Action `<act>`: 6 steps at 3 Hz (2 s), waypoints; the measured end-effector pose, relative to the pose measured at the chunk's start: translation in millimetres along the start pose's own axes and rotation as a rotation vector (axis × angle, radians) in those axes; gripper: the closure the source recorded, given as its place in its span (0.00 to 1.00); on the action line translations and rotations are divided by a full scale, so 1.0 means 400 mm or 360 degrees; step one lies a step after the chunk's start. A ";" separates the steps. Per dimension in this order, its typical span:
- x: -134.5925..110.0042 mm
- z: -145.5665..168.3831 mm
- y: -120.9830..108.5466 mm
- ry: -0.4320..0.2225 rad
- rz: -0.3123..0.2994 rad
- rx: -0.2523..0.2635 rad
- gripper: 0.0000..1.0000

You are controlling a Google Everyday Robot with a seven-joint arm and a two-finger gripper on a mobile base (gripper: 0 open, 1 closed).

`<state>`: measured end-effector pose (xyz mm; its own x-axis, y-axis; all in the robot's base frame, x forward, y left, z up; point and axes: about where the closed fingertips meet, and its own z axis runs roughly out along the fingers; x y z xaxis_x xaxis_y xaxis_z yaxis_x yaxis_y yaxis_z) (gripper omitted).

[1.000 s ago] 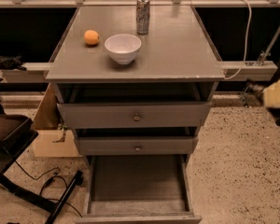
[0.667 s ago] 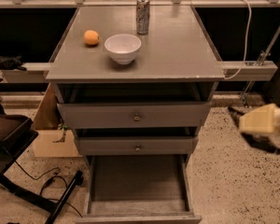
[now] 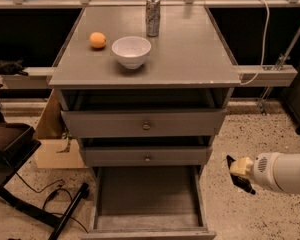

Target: Place rxbar chocolate into bottom drawer

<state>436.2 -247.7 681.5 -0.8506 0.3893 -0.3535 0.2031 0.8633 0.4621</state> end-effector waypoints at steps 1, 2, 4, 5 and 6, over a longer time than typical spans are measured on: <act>-0.023 -0.015 0.015 -0.0058 -0.0014 -0.0011 1.00; -0.018 -0.015 0.015 -0.0047 -0.0015 -0.0009 1.00; 0.029 0.226 0.069 0.0059 -0.0126 -0.0163 1.00; 0.070 0.398 0.085 0.0030 -0.0275 -0.0316 1.00; 0.099 0.555 0.082 0.0034 -0.0347 -0.0418 1.00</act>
Offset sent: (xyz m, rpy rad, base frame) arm 0.0078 -0.0015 0.0101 -0.0060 -0.0419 -0.0118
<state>517.1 -132.7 502.1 -0.8708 0.1956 -0.4511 -0.1140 0.8121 0.5723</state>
